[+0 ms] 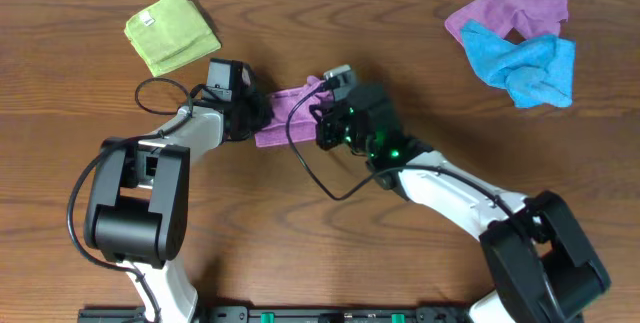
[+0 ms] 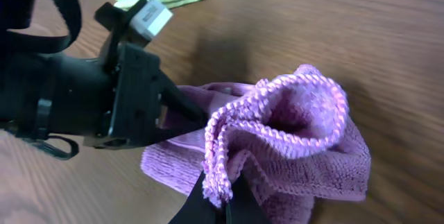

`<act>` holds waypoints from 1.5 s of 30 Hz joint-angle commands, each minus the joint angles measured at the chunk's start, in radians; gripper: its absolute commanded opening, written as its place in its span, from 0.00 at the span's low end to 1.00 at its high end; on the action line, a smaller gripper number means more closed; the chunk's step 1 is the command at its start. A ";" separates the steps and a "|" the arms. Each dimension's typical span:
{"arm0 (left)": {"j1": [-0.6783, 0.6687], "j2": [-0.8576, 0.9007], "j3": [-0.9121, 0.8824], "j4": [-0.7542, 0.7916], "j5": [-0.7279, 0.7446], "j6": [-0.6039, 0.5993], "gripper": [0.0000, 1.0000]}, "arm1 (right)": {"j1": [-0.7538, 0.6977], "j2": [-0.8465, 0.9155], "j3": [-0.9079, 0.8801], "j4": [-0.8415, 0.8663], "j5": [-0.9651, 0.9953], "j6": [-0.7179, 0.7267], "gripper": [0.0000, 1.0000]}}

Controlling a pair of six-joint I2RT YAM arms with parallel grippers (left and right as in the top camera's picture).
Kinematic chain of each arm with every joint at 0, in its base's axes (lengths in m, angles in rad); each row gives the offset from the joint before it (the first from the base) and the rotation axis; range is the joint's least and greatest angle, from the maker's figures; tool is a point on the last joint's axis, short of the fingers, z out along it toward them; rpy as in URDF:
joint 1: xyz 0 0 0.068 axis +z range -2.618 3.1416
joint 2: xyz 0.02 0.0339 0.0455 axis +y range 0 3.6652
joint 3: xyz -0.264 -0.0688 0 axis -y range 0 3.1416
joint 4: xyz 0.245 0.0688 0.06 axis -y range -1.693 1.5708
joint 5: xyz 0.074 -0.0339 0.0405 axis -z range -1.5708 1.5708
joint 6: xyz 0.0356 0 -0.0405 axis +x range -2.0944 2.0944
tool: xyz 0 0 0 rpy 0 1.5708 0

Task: Fold the cloth
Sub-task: 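Carry the strip's right end with the right gripper toward the left gripper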

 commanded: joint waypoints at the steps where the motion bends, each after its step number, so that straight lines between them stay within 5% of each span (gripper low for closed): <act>1: -0.005 0.021 -0.009 -0.016 0.012 0.017 0.06 | 0.021 -0.017 -0.003 0.008 -0.004 -0.019 0.01; 21: -0.003 -0.097 -0.008 -0.101 0.006 0.099 0.06 | 0.068 -0.008 0.014 0.018 -0.004 -0.045 0.01; 45: 0.084 -0.340 -0.007 -0.331 -0.258 0.164 0.06 | 0.093 0.090 0.132 -0.024 -0.021 -0.060 0.01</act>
